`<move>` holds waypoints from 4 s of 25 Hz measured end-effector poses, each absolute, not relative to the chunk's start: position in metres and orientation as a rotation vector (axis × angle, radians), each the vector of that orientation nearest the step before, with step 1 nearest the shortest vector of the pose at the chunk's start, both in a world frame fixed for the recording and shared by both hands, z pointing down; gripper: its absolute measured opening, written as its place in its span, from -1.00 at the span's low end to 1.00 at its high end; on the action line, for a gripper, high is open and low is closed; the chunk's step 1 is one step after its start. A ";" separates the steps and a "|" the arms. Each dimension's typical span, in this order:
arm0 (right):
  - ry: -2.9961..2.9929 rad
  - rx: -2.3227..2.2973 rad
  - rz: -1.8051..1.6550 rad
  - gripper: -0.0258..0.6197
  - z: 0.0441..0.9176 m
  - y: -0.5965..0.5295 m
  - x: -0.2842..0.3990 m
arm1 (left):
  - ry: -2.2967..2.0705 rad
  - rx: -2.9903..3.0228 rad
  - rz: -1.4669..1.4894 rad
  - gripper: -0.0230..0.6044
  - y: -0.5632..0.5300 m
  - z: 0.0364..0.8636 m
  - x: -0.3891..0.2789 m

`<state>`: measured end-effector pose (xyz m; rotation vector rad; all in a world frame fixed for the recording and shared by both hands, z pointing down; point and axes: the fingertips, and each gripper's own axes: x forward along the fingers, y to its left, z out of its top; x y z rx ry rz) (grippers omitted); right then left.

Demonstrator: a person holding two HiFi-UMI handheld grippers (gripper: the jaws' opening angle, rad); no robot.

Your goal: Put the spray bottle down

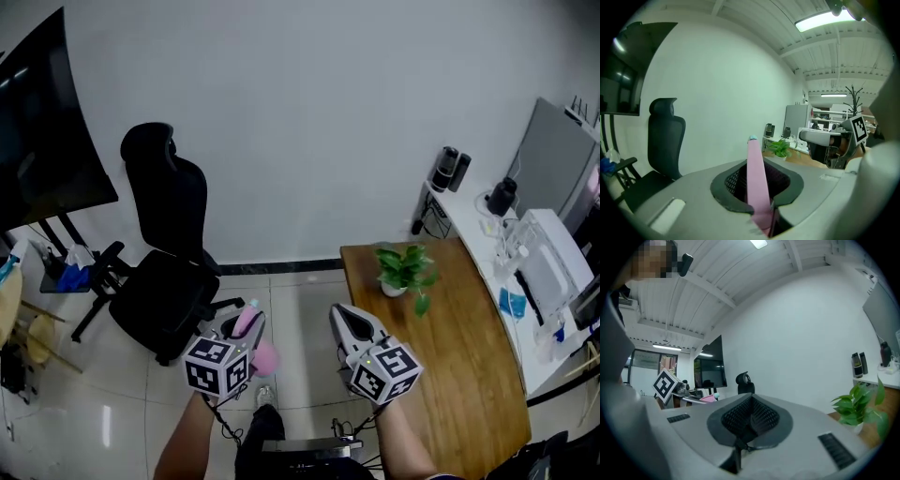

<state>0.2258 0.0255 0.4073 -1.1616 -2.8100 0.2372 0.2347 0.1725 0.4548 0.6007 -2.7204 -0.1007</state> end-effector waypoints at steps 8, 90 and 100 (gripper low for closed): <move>-2.893 -0.972 0.190 -0.90 0.395 0.062 0.103 | -2.706 0.802 -0.107 -0.72 0.212 0.438 0.088; -2.584 1.940 0.201 -0.90 0.382 -0.192 -0.034 | -0.916 2.821 0.278 -0.72 -0.349 0.472 -0.119; -2.487 2.048 0.214 -0.90 0.387 -0.183 -0.005 | -0.951 2.914 0.408 -0.72 -0.393 0.523 -0.066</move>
